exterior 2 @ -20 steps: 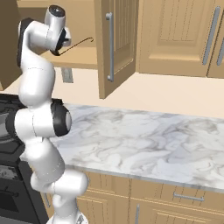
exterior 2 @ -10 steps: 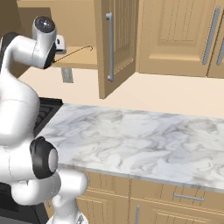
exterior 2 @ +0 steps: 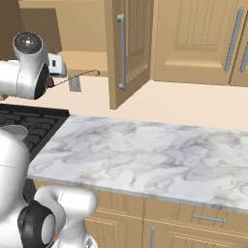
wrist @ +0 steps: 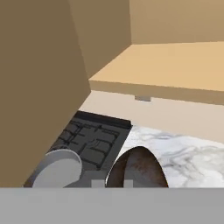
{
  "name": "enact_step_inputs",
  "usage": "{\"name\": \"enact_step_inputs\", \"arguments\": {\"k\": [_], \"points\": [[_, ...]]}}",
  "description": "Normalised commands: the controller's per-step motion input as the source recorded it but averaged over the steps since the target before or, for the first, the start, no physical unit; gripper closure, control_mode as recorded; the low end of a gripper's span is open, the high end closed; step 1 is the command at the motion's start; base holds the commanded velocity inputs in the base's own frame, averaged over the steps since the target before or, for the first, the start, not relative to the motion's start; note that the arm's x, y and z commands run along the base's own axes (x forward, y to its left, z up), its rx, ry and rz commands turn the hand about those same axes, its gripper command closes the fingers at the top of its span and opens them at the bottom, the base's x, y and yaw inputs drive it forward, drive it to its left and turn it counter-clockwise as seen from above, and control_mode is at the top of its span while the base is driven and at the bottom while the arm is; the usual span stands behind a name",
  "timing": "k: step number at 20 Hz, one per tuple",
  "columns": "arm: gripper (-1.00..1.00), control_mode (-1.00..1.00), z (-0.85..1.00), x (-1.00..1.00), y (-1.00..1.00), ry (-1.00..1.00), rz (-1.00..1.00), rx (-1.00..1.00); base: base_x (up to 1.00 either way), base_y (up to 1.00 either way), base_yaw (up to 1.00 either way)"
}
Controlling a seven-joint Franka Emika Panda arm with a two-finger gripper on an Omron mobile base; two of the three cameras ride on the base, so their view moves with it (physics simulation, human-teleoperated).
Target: Open the cabinet and move the ladle to the pot. Then close the cabinet.
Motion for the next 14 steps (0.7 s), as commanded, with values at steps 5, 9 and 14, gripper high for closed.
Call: {"name": "enact_step_inputs", "arguments": {"k": [5,9,14], "points": [[1.00,-1.00,-0.30,-0.90,-0.05,0.14,-0.08,0.00,0.00,0.00,0.00],[1.00,-1.00,-0.41,-0.79,-0.01,0.14,-0.07,0.00,0.00,0.00,0.00],[1.00,-1.00,-0.45,-0.76,0.00,0.12,-0.03,0.00,0.00,0.00,0.00]]}}
